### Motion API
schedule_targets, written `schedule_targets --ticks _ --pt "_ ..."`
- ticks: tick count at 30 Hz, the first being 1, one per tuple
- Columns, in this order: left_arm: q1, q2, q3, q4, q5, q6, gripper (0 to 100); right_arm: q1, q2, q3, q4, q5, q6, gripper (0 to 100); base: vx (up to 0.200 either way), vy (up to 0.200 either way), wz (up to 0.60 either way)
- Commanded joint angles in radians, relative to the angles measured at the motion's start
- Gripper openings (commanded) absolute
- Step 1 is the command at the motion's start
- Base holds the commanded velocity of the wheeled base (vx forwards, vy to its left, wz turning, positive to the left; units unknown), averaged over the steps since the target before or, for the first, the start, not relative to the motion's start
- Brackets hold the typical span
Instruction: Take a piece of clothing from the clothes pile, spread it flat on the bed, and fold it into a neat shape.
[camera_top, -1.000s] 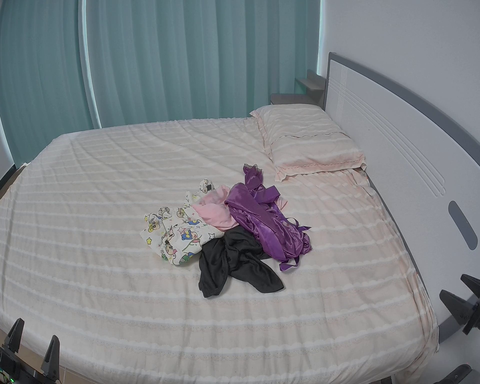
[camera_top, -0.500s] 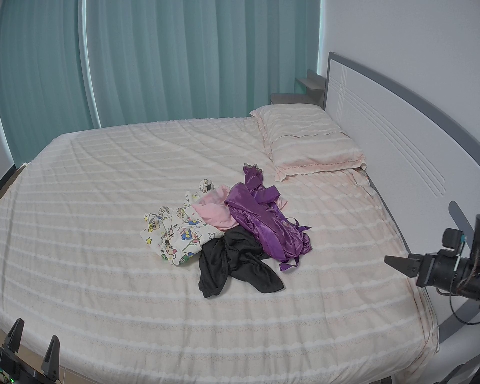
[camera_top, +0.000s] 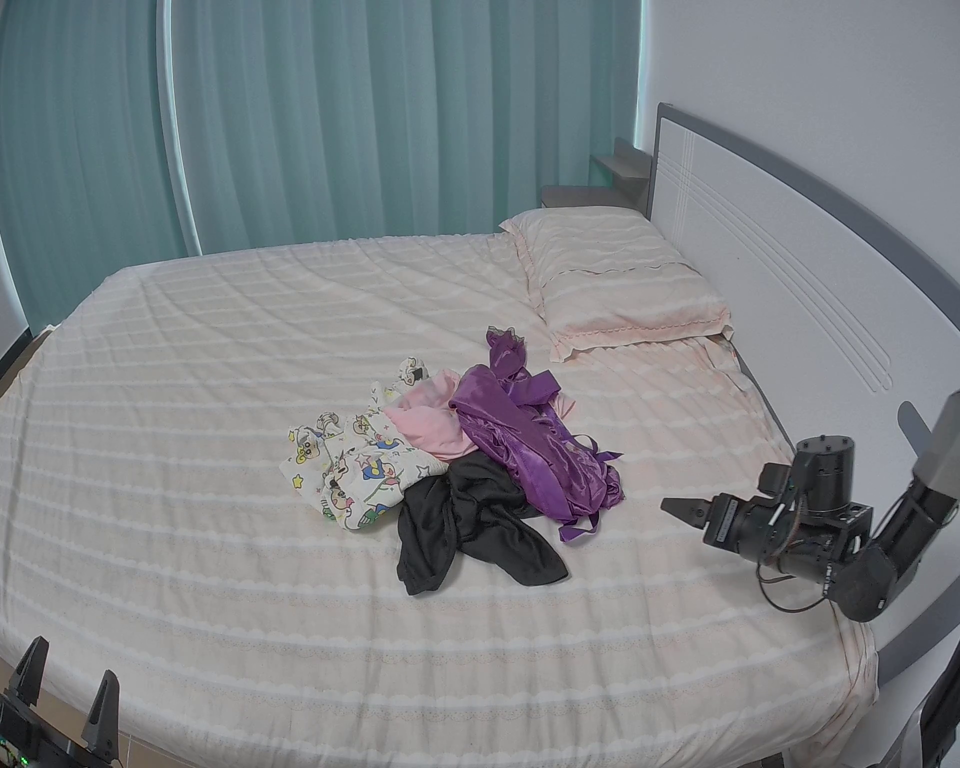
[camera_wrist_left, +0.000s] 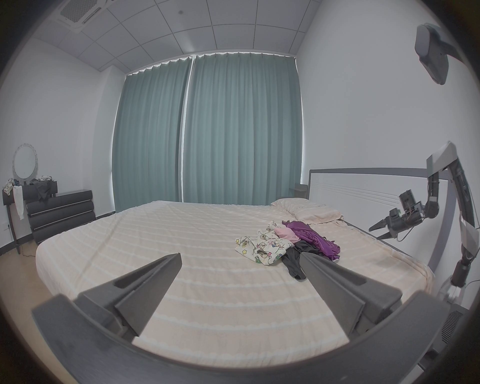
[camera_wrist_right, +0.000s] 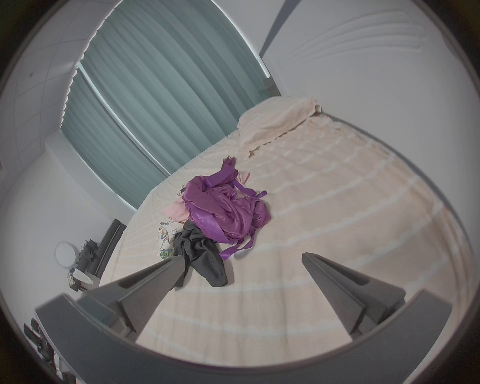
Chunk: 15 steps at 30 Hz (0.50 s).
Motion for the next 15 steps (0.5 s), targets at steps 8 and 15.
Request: schedule_targets --ticks 8,15 --pt "0.000 -0.017 0.015 0.000 0.002 -0.003 100 0.128 0.327 -0.224 -0.019 -0.048 0.056 100 0.000 0.000 0.00" --pt "0.000 -0.017 0.016 0.000 0.002 -0.005 100 0.200 0.444 -0.366 -0.004 -0.093 0.058 100 0.000 0.000 0.00"
